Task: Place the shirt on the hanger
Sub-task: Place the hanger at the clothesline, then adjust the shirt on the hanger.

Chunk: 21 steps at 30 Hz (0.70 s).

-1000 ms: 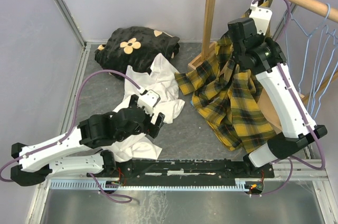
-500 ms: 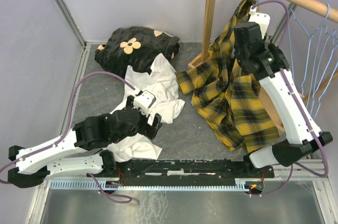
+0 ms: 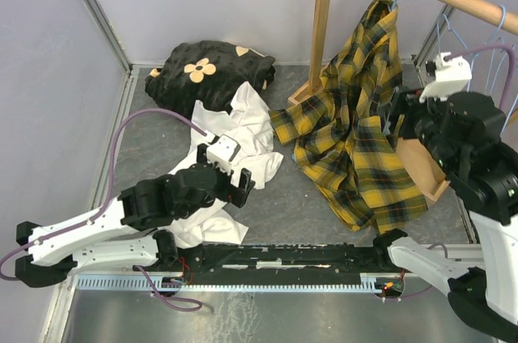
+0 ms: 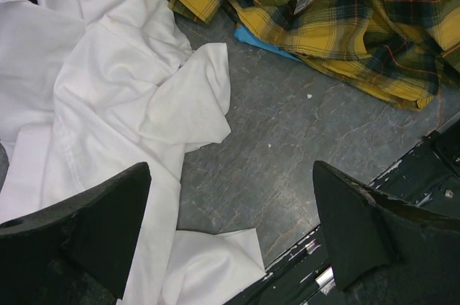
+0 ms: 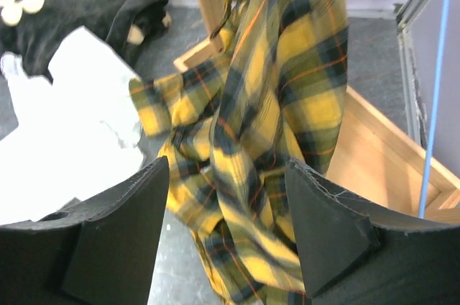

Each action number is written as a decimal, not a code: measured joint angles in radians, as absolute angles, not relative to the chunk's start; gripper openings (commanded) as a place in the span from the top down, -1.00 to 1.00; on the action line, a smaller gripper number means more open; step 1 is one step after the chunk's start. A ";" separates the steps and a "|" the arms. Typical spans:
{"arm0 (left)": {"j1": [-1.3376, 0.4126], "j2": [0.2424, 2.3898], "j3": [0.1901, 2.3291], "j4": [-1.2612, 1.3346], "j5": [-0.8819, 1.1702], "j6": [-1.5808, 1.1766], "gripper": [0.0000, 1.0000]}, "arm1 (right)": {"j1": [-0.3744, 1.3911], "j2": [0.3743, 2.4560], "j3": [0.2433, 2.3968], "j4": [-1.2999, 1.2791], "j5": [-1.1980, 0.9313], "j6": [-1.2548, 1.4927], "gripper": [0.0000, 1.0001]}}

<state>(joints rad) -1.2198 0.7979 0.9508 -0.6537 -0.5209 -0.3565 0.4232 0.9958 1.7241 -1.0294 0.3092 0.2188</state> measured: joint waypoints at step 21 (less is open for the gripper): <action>-1.415 1.462 0.894 0.175 -0.463 -0.440 -0.99 | 0.423 0.636 1.568 -1.315 0.087 0.228 -0.54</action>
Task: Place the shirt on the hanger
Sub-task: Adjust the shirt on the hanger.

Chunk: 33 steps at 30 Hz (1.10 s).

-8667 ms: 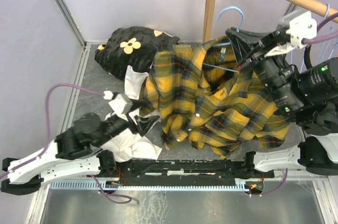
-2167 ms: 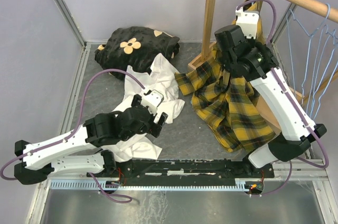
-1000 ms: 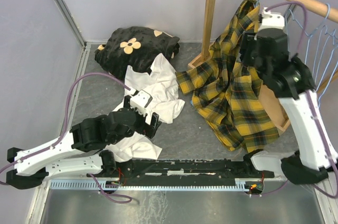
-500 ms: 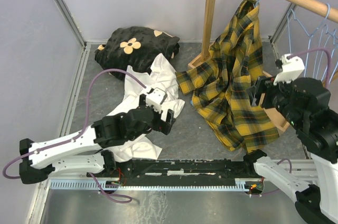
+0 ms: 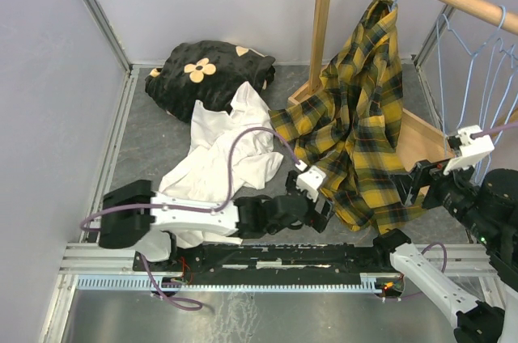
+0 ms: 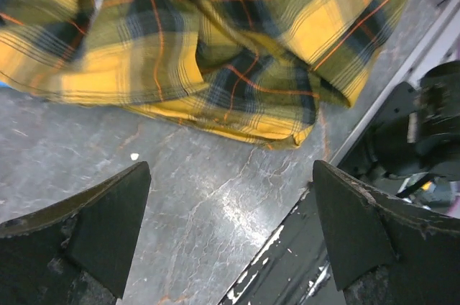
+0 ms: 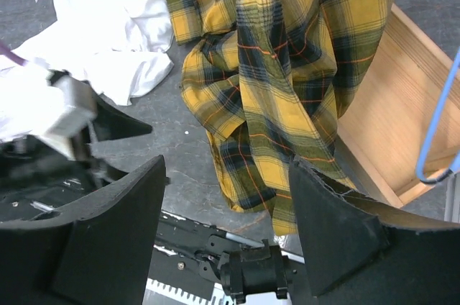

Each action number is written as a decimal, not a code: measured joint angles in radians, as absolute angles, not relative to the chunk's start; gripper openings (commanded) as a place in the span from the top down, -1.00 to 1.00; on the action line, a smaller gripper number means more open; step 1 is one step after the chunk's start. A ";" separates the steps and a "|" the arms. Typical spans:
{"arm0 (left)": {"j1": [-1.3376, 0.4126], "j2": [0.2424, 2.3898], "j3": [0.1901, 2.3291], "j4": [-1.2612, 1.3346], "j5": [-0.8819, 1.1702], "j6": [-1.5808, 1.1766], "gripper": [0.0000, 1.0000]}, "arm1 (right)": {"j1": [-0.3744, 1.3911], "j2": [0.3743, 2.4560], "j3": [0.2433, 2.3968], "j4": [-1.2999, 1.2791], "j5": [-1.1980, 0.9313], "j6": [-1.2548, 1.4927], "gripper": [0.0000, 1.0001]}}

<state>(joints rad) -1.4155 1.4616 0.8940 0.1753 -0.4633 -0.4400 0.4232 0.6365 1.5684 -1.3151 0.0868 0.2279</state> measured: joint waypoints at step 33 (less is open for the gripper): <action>-1.455 2.164 1.460 -0.155 -0.635 -0.805 0.72 | 0.423 0.575 1.525 -1.422 0.164 0.227 -0.61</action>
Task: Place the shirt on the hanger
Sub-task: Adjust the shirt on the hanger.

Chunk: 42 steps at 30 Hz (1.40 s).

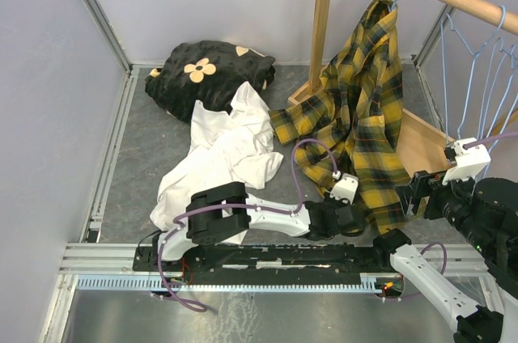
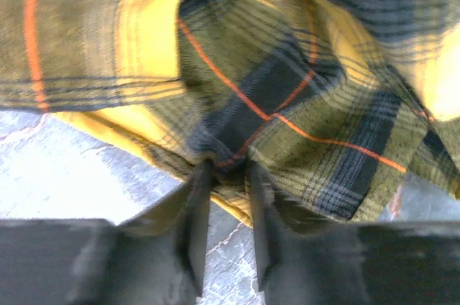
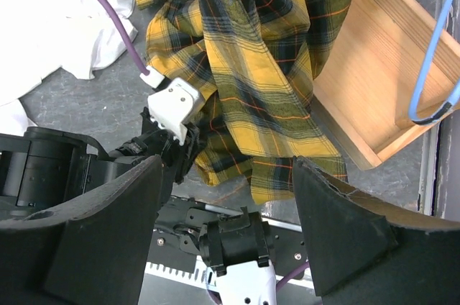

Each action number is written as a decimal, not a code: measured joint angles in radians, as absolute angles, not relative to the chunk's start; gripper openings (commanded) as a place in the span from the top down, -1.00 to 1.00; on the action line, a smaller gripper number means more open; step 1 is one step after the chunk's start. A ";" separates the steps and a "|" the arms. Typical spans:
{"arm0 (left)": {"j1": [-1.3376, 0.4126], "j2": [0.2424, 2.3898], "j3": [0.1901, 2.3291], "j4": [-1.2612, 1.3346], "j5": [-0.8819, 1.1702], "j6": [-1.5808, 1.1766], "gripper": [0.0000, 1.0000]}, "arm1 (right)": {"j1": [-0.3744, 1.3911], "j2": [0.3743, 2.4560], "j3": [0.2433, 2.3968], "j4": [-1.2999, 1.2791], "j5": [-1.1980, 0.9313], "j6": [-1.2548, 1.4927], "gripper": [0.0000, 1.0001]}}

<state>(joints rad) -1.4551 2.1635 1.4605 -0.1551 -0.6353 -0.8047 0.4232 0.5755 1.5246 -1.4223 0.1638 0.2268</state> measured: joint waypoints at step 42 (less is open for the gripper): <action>-0.839 2.165 1.933 -0.294 -0.147 -0.448 0.95 | 0.423 0.579 1.353 -1.398 0.069 0.203 -0.65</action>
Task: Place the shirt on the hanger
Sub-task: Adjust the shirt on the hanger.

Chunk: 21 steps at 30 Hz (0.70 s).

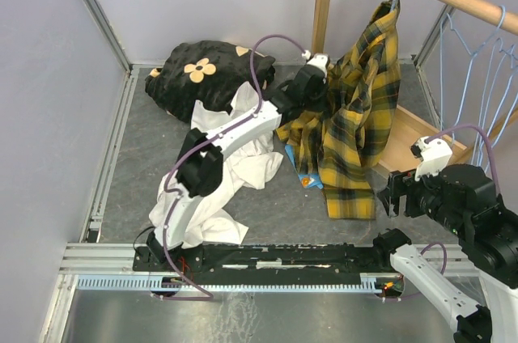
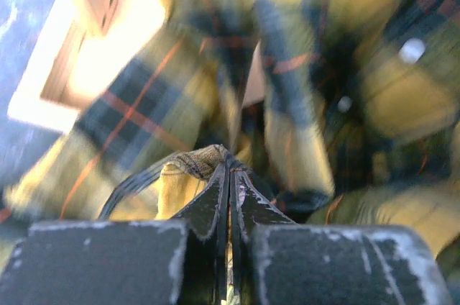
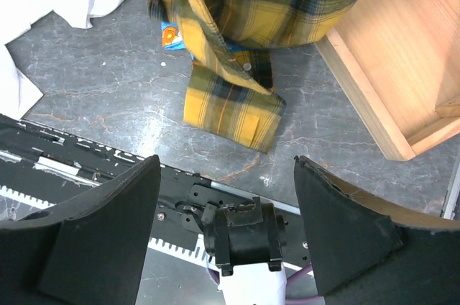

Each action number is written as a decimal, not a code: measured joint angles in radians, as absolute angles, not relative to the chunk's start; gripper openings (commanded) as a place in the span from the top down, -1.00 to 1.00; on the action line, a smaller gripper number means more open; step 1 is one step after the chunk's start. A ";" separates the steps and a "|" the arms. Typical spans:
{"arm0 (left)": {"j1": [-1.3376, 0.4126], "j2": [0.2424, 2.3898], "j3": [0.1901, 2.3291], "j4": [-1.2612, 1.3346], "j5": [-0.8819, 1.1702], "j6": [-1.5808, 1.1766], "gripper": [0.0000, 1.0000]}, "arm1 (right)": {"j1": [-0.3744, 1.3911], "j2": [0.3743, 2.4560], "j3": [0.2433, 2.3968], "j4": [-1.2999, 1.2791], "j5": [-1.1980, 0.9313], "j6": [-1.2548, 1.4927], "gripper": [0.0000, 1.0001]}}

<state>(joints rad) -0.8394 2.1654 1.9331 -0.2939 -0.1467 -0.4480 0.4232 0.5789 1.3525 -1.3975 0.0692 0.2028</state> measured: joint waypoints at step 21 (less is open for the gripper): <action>-0.772 1.780 1.563 -0.316 -0.159 -0.391 -0.74 | 0.423 0.663 1.277 -1.260 -0.024 0.191 -0.89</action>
